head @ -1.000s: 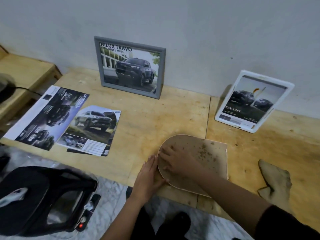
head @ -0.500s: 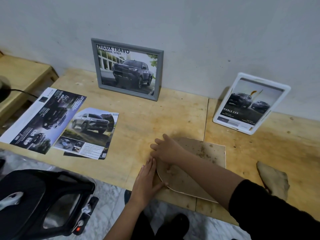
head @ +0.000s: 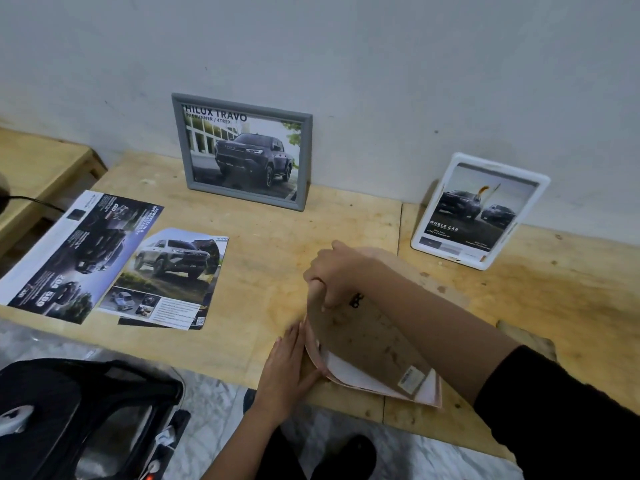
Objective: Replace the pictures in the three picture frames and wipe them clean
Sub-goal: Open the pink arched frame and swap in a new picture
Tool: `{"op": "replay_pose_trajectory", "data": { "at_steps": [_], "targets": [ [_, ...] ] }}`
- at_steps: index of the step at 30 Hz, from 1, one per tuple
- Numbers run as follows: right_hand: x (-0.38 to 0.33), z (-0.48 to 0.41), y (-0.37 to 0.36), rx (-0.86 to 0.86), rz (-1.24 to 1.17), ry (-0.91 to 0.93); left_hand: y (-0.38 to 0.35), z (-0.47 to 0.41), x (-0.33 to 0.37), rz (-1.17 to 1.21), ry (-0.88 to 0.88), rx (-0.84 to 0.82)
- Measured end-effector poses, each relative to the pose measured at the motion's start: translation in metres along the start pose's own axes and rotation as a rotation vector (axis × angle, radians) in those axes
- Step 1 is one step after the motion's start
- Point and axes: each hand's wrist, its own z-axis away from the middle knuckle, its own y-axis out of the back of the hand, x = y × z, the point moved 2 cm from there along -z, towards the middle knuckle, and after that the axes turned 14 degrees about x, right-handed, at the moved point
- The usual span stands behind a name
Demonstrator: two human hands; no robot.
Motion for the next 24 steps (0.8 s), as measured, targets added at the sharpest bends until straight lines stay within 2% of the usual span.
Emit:
{"op": "replay_pose_trajectory", "data": {
  "at_steps": [2, 6, 8, 11, 13, 15, 18, 20, 23, 24],
  "targets": [
    [0.014, 0.019, 0.027, 0.163, -0.145, -0.167, 0.002, -0.001, 0.001, 0.016, 0.016, -0.017],
    [0.063, 0.099, 0.055, 0.594, -0.517, -0.646, 0.003, -0.002, 0.001, -0.019, -0.004, -0.030],
    [0.085, 0.159, 0.034, 0.790, -0.791, -0.934, 0.003, -0.002, 0.004, -0.021, -0.008, -0.026],
    [0.089, 0.254, -0.039, 1.004, -1.180, -1.419, 0.003, -0.001, 0.007, -0.010, 0.017, 0.022],
    [0.071, 0.301, -0.089, 1.197, -1.541, -1.609, 0.001, -0.001, 0.008, -0.031, 0.015, 0.055],
    [0.042, 0.330, -0.124, 1.464, -1.838, -1.710, -0.001, 0.000, 0.008, -0.040, 0.011, 0.085],
    [0.009, 0.354, -0.161, 1.885, -1.880, -1.891, -0.003, 0.003, 0.009, -0.053, 0.003, 0.124],
    [-0.003, 0.362, -0.177, 2.128, -1.789, -1.987, -0.004, 0.003, 0.011, -0.057, 0.002, 0.139],
    [-0.002, 0.366, -0.185, 2.271, -1.691, -2.075, -0.004, 0.004, 0.011, -0.056, 0.005, 0.149],
    [0.001, 0.367, -0.187, 2.269, -1.697, -2.122, -0.004, 0.003, 0.011, -0.056, 0.007, 0.146]
  ]
}}
